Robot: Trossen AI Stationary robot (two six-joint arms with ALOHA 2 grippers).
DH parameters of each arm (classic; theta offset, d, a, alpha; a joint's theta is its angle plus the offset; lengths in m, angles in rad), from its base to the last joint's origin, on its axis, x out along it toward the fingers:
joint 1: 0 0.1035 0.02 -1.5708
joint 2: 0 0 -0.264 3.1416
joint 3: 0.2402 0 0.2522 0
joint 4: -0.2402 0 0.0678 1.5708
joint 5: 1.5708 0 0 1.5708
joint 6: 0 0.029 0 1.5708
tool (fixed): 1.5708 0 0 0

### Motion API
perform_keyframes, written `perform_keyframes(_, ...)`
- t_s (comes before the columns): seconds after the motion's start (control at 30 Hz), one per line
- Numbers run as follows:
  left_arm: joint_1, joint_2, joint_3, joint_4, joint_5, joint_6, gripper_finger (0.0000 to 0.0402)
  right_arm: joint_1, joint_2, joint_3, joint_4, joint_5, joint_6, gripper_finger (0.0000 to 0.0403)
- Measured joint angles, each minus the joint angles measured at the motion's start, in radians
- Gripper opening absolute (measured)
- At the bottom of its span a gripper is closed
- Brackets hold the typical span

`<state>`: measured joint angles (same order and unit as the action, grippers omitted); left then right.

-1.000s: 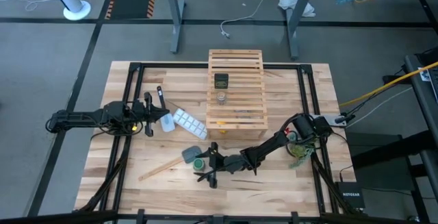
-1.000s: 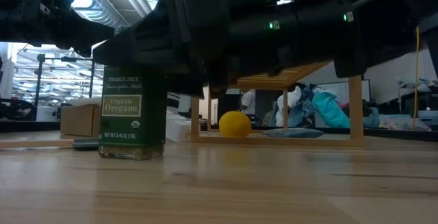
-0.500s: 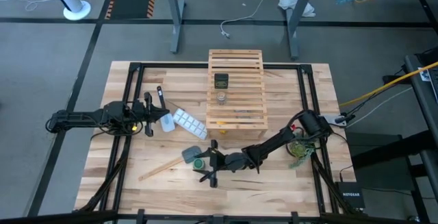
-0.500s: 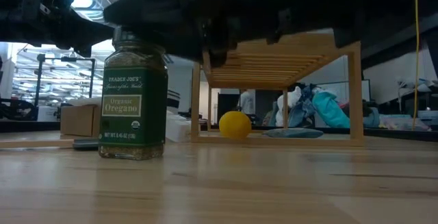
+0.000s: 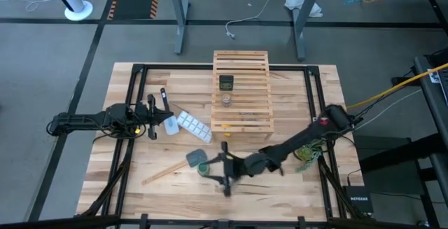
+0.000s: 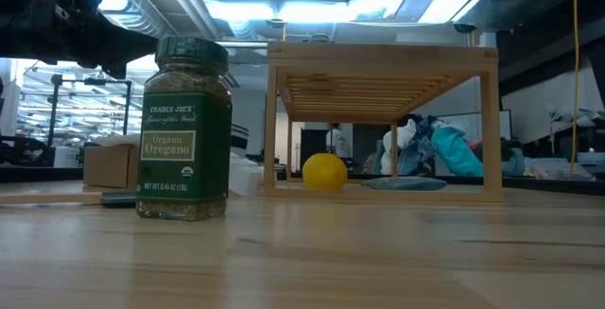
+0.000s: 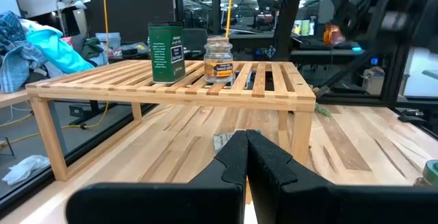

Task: Shelf spices
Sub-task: Remove the brown seasoning bottle from the shelf

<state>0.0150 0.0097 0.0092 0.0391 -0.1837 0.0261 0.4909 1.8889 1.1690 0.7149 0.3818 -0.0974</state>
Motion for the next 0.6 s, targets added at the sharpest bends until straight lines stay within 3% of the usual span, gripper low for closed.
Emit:
perform_keyframes(0.13, 0.000, 0.000, 0.000, 0.000, 0.000, 0.000, 0.0000, 0.067, -0.105, 0.000, -0.102, 0.133, -0.109, 0.0172)
perform_keyframes(0.4, 0.000, 0.000, 0.000, 0.000, 0.000, 0.000, 0.0000, 0.195, -0.227, 0.000, -0.329, 0.555, -0.223, 0.0148)
perform_keyframes(0.6, 0.000, 0.000, 0.000, 0.000, 0.000, 0.000, 0.0000, 0.260, -0.245, 0.000, -0.454, 0.739, -0.224, 0.0129)
